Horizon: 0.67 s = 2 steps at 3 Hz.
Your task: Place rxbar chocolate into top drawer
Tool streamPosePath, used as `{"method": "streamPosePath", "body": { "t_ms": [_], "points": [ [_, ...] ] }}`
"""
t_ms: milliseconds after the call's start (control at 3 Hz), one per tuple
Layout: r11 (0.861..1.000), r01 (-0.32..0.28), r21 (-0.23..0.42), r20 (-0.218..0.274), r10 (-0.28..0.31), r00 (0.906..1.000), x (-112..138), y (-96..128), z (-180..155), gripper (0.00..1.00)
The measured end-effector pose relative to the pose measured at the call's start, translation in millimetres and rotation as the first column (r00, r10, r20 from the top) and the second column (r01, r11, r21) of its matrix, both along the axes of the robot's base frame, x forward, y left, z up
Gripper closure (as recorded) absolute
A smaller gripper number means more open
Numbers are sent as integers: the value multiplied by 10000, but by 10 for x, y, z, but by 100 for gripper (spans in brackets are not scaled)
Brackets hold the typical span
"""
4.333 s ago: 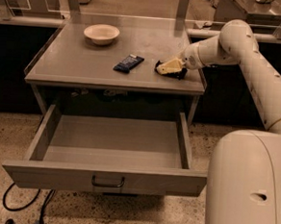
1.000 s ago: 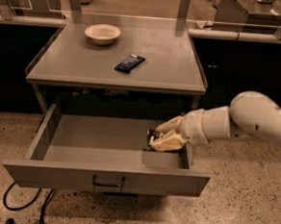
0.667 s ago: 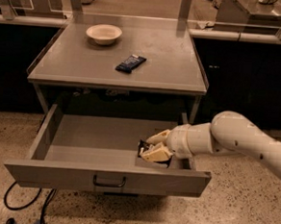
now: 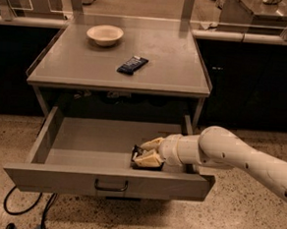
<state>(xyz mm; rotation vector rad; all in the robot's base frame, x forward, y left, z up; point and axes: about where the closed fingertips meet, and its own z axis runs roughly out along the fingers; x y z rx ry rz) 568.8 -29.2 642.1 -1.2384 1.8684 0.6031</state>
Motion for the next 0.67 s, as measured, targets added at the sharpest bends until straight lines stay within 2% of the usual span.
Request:
{"method": "streamPosePath", "body": {
  "t_ms": [333, 667],
  "points": [
    [9968, 115, -788, 127, -105, 9999, 128, -87, 41, 100],
    [9802, 141, -1975, 277, -88, 9996, 509, -193, 82, 100]
  ]
}}
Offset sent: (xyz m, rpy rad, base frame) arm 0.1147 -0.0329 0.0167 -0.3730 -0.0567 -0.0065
